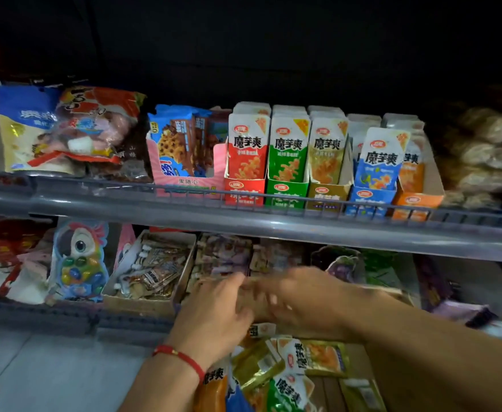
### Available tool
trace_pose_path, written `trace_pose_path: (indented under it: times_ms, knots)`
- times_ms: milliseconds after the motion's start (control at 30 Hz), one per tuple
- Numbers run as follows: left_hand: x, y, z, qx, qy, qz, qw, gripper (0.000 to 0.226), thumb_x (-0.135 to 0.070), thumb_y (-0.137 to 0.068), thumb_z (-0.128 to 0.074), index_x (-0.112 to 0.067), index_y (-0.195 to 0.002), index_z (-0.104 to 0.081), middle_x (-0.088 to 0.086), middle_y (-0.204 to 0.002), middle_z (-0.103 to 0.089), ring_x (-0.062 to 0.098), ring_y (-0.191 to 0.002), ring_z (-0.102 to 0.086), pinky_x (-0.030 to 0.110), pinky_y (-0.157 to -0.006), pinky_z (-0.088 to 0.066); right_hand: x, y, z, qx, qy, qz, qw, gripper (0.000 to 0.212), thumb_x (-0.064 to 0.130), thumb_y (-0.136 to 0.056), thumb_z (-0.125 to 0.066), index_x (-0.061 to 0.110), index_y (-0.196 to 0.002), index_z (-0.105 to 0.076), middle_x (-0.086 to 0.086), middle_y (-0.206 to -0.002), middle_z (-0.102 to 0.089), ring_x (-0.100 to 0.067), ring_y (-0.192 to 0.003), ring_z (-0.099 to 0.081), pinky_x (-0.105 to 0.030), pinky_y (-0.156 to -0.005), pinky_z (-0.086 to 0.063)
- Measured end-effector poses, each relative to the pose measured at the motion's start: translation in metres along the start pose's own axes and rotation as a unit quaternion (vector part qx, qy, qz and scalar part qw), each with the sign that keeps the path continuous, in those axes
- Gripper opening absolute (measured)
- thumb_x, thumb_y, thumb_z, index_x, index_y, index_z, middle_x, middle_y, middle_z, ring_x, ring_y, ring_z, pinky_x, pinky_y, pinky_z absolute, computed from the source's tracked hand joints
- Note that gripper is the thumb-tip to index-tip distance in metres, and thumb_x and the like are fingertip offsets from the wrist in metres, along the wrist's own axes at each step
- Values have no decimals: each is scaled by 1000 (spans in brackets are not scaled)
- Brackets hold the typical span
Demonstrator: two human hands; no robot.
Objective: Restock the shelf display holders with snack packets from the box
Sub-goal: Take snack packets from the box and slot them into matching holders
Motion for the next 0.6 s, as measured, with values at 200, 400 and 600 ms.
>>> trace_pose_path:
  times_ms: [200,400,600]
  knots:
    - [3,5,-10,88,-79,11,993,40,-40,-100,-53,-40,-139,-46,-11,-133,-58,10,-115,-58,35,-100,-51,-9,19,-115,230,29,40,972,77,40,-89,-74,21,-154,-36,-11,-157,-37,-36,-139,-40,-48,-105,-43]
    - [5,-2,-20,99,-108,14,989,48,-43,-101,-51,-41,-146,-35,-9,-128,-59,11,-107,-59,37,-98,-51,-9,24,-171,244,84,139,956,110,22,-90,-76,28,-162,6,-10,-171,10,-30,-158,4,-58,-122,-20]
    - [4,-12,-27,100,-116,13,988,54,-46,-100,-51,-43,-149,-28,-9,-126,-60,9,-94,-65,37,-87,-58,-22,38,-180,161,-18,111,981,65,16,-99,-61,31,-154,-30,-5,-165,-27,-33,-147,-36,-54,-111,-41]
Point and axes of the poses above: each hand's wrist, its own y-axis away from the middle knuckle, its own z-axis out of the back of the hand, x = y × z, the point moved 2 cm from there along -y, towards the middle knuckle
